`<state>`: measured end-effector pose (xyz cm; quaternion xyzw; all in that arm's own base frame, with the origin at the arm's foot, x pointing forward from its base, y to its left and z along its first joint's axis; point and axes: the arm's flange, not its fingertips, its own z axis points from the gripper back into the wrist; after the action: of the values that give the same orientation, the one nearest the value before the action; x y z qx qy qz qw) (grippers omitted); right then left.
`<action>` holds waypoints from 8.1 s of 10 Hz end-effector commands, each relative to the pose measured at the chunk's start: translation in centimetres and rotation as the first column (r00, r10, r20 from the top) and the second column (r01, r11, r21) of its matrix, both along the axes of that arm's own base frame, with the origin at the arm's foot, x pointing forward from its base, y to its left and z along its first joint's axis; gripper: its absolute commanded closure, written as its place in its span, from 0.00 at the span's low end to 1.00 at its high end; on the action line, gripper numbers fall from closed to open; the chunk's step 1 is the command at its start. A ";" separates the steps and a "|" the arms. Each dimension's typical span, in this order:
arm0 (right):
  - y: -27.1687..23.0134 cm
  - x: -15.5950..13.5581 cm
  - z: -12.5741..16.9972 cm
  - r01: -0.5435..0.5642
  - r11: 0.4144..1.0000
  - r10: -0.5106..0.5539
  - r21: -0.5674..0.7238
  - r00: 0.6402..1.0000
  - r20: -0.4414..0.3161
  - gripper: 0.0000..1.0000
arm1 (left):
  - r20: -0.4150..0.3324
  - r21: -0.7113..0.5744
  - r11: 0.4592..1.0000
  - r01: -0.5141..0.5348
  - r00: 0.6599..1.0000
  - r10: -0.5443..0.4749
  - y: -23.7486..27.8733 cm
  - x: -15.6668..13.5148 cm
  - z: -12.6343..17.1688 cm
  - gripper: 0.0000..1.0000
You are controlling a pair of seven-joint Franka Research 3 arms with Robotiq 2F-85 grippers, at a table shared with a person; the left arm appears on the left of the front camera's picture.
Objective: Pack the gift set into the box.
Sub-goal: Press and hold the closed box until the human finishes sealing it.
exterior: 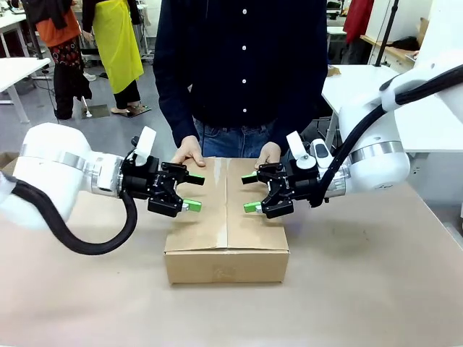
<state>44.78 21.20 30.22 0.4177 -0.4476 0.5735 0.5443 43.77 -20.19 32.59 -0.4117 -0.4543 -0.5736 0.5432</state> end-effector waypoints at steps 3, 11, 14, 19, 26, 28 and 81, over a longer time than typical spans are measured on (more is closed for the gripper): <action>-0.4 -0.9 -0.3 0.021 0.995 -0.019 -0.098 1.000 0.020 0.00 | 0.022 0.096 0.995 -0.032 0.999 0.030 -1.5 1.1 -1.7 0.00; -0.7 -0.3 -0.5 0.019 0.997 -0.021 -0.076 1.000 -0.021 0.00 | 0.007 0.108 0.993 -0.045 0.999 0.044 -1.3 1.1 -1.7 0.00; -0.7 -0.3 -0.5 0.019 0.997 -0.021 -0.076 1.000 -0.021 0.00 | 0.007 0.108 0.993 -0.045 0.999 0.044 -1.3 1.1 -1.7 0.00; -0.7 -0.3 -0.5 0.019 0.997 -0.021 -0.076 1.000 -0.021 0.00 | 0.007 0.108 0.993 -0.045 0.999 0.044 -1.3 1.1 -1.7 0.00; -0.7 -0.3 -0.5 0.019 0.997 -0.021 -0.076 1.000 -0.021 0.00 | 0.007 0.108 0.993 -0.045 0.999 0.044 -1.3 1.1 -1.7 0.00; -0.7 -0.3 -0.5 0.019 0.997 -0.021 -0.076 1.000 -0.021 0.00 | 0.007 0.108 0.993 -0.045 0.999 0.044 -1.3 1.1 -1.7 0.00; -0.7 -0.3 -0.5 0.019 0.997 -0.021 -0.076 1.000 -0.021 0.00 | 0.007 0.108 0.993 -0.045 0.999 0.044 -1.3 1.1 -1.7 0.00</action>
<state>44.60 20.49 29.87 0.4029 -0.4183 0.5784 0.5728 45.05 -21.43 30.96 -0.3681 -0.4330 -0.5852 0.5784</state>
